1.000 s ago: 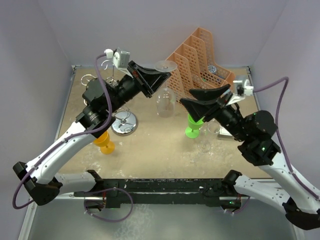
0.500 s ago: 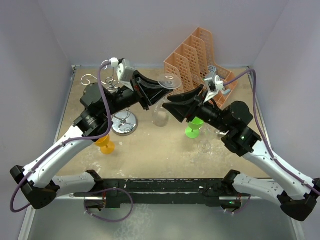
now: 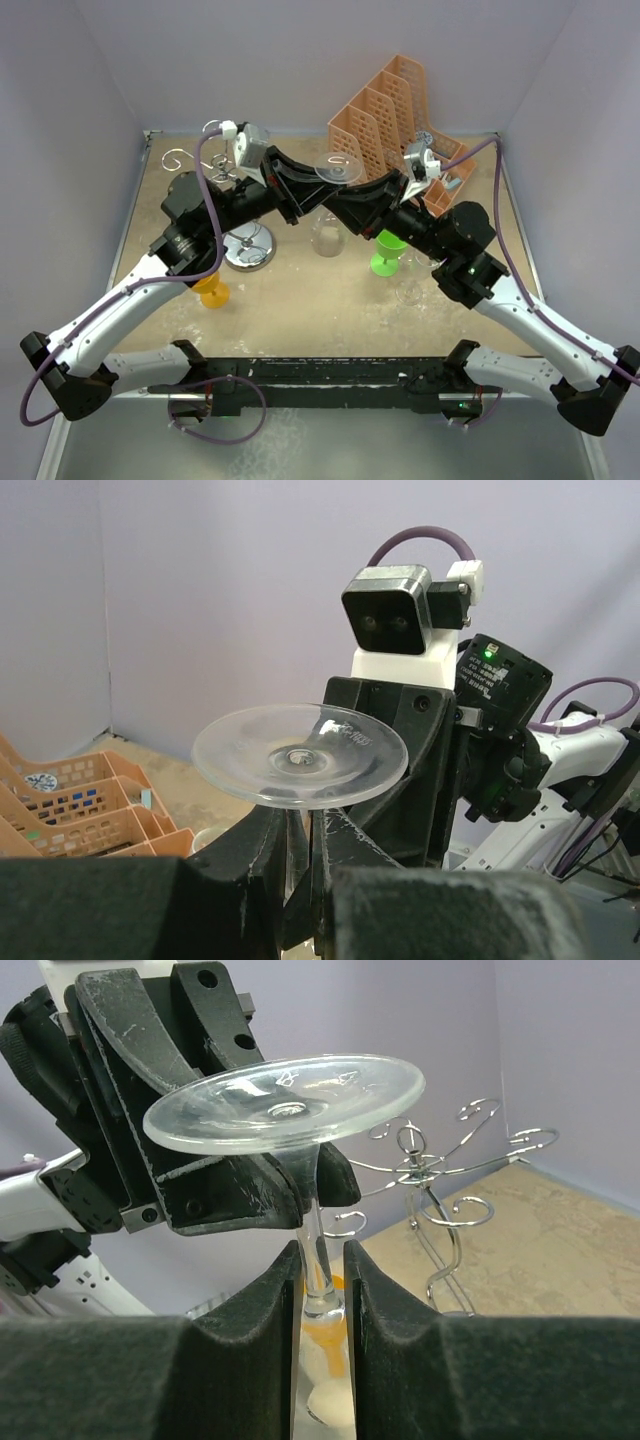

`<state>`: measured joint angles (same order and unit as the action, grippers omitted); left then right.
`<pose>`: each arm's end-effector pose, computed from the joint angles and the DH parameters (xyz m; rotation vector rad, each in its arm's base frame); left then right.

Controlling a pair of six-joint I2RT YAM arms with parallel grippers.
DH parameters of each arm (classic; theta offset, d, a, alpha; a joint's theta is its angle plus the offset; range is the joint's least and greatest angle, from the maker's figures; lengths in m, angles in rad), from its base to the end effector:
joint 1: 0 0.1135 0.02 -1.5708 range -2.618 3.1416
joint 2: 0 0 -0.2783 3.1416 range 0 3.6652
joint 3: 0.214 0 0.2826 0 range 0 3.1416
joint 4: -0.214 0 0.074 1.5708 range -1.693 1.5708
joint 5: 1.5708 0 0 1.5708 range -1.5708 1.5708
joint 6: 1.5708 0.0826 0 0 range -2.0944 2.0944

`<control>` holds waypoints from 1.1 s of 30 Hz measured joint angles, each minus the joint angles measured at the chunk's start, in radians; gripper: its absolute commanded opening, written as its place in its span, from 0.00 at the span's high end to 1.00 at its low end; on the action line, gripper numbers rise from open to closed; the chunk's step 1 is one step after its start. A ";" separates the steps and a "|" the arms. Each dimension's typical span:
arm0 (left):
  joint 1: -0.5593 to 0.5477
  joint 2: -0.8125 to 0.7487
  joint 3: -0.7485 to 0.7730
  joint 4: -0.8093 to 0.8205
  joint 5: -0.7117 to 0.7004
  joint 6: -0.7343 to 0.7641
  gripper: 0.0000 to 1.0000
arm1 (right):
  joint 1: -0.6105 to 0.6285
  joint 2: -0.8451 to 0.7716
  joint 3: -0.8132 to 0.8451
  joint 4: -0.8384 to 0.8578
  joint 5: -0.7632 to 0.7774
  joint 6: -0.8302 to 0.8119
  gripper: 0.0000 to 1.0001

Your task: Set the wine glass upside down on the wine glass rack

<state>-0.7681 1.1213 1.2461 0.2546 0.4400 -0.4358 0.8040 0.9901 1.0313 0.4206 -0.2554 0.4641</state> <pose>0.1940 -0.2364 0.5132 0.6239 1.1843 -1.2962 0.1783 0.2151 0.4861 -0.4449 1.1324 1.2628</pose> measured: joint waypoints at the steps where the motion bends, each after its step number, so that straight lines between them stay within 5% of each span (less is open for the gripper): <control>1: 0.000 -0.003 -0.001 0.006 0.000 -0.003 1.00 | 0.000 -0.001 -0.004 0.005 -0.003 -0.002 0.77; 6: 0.000 -0.015 -0.011 0.021 0.002 -0.023 1.00 | 0.000 -0.002 -0.007 0.023 -0.023 -0.025 0.78; 11: 0.000 -0.021 -0.018 0.028 0.007 -0.043 1.00 | 0.000 0.004 -0.005 0.032 -0.051 -0.056 1.00; 15: 0.003 -0.022 -0.023 0.029 0.005 -0.051 0.99 | 0.001 0.015 0.000 0.040 -0.058 -0.076 1.00; 25: 0.001 -0.063 -0.030 -0.003 -0.061 -0.048 0.49 | 0.006 -0.006 -0.038 0.063 -0.014 -0.092 1.00; 33: 0.001 -0.180 -0.029 -0.209 -0.381 0.030 0.44 | 0.006 -0.009 -0.069 0.065 0.150 -0.097 1.00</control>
<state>-0.7670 0.9417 1.2171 0.0452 0.0593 -0.4057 0.8097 0.9810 0.9623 0.4854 -0.1051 0.3672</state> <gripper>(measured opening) 0.557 0.052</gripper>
